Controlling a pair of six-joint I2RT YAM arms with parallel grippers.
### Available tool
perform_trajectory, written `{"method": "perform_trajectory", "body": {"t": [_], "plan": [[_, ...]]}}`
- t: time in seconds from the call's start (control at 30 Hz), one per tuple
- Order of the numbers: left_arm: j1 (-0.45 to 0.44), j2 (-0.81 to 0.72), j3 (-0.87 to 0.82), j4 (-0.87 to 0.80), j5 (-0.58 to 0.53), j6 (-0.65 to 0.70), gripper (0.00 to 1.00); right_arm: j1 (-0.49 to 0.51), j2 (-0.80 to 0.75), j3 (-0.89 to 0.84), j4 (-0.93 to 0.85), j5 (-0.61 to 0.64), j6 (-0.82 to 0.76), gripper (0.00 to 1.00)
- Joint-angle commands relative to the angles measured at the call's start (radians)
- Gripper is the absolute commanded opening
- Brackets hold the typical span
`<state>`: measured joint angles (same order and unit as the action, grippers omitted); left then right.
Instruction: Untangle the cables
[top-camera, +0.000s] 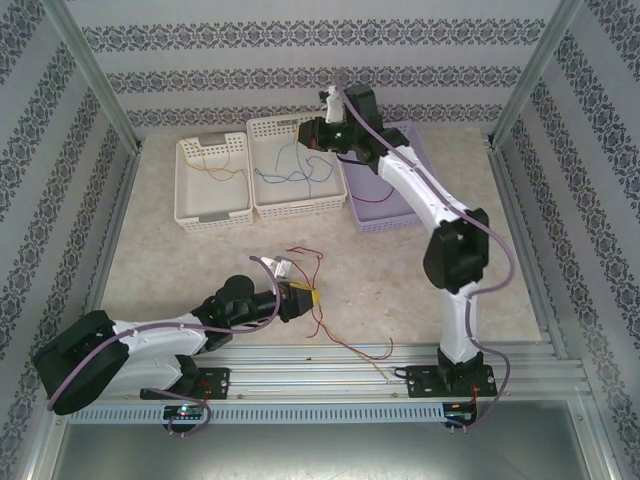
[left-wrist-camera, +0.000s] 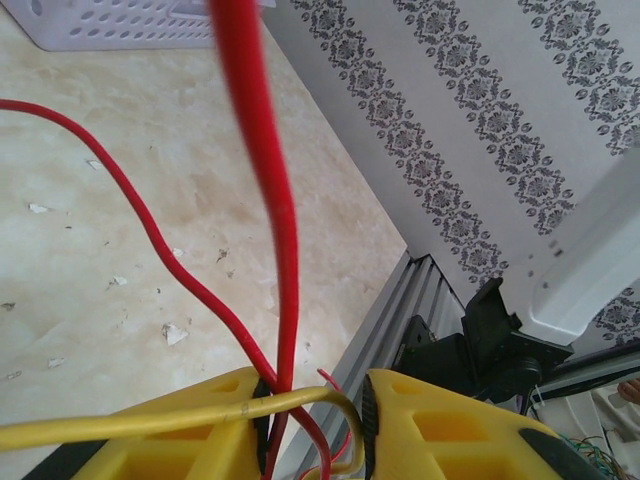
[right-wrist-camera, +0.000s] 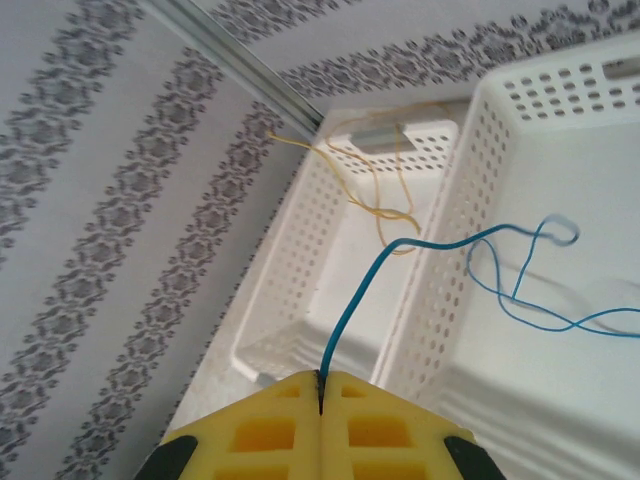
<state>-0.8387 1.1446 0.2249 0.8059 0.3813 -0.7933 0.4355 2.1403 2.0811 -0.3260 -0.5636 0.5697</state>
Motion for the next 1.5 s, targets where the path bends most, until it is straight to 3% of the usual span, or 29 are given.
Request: {"method": "perform_trajectory", "body": {"t": [0.0,0.07,0.13,0.17,0.37,0.6,0.7,0.83,0.97,1.13,1.37,1.47], "plan": [[-0.013,-0.06,-0.007,-0.058,-0.017,0.021,0.31,-0.002,0.128,0.16,-0.095,0.002,-0.015,0.0],[-0.013,-0.093,-0.002,-0.102,-0.028,0.029,0.31,0.003,0.19,0.247,-0.174,0.044,-0.043,0.01],[-0.013,-0.128,0.003,-0.137,-0.038,0.036,0.31,0.004,0.202,0.265,-0.2,0.056,-0.061,0.29],[-0.013,-0.143,0.005,-0.153,-0.044,0.04,0.3,0.003,0.183,0.247,-0.204,0.066,-0.077,0.36],[-0.012,-0.177,0.007,-0.195,-0.082,0.052,0.25,0.008,-0.147,-0.118,-0.018,0.129,-0.141,0.6],[-0.011,-0.158,0.037,-0.211,-0.103,0.06,0.18,0.03,-0.662,-0.757,0.21,0.083,-0.134,0.65],[-0.011,-0.152,0.052,-0.22,-0.13,0.061,0.13,0.064,-0.863,-0.979,0.195,0.069,-0.136,0.64],[-0.011,-0.151,0.075,-0.24,-0.168,0.065,0.09,0.156,-1.109,-1.247,0.195,0.044,-0.124,0.68],[-0.011,-0.141,0.113,-0.272,-0.201,0.08,0.09,0.29,-1.259,-1.458,0.261,0.069,-0.075,0.71],[-0.011,-0.109,0.162,-0.303,-0.221,0.09,0.09,0.379,-1.296,-1.593,0.391,0.089,-0.019,0.75],[-0.011,-0.08,0.177,-0.292,-0.211,0.077,0.1,0.466,-1.162,-1.564,0.44,0.153,-0.062,0.74],[-0.011,-0.085,0.175,-0.291,-0.212,0.076,0.12,0.499,-1.082,-1.513,0.428,0.177,-0.094,0.65]]}}
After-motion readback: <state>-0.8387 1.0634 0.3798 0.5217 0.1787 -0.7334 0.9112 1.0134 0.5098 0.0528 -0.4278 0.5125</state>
